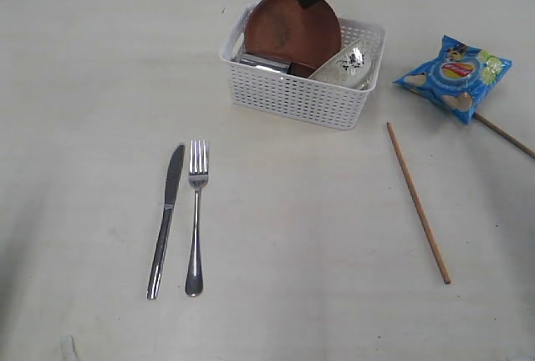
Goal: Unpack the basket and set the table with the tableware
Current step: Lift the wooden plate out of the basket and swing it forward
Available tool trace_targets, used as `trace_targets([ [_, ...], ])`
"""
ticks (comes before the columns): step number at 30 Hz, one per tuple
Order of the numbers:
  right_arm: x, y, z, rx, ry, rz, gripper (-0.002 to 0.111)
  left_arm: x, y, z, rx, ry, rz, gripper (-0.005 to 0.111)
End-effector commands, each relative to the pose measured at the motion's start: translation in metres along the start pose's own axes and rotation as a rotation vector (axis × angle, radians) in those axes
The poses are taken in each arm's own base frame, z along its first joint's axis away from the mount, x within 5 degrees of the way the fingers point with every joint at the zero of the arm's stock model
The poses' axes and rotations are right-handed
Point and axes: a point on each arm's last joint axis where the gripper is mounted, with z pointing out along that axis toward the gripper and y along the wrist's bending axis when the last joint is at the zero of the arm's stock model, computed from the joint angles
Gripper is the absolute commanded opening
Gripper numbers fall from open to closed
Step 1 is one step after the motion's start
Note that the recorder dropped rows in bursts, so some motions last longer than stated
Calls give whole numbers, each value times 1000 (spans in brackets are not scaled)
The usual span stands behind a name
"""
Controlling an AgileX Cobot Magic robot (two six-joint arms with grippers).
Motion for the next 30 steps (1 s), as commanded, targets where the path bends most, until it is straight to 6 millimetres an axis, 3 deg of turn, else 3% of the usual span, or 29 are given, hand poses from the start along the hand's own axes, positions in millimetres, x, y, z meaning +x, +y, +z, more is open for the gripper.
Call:
trace_targets([
  [1, -1, -6, 0, 26, -17, -27, 46, 0, 0, 0, -2, -8, -17, 0],
  [4, 6, -7, 12, 12, 22, -29, 46, 0, 0, 0, -2, -8, -17, 0],
  [8, 4, -8, 12, 29, 2, -31, 43, 0, 0, 0, -2, -8, -17, 0],
  [15, 4, -8, 13, 28, 6, -43, -1, 0, 0, 0, -2, -8, -17, 0],
  [20, 2, -10, 3, 72, 15, -89, 0, 0, 0, 0, -2, -8, -17, 0],
  [30, -15, -19, -55, 291, -35, -109, 0, 0, 0, 0, -2, -8, -17, 0],
])
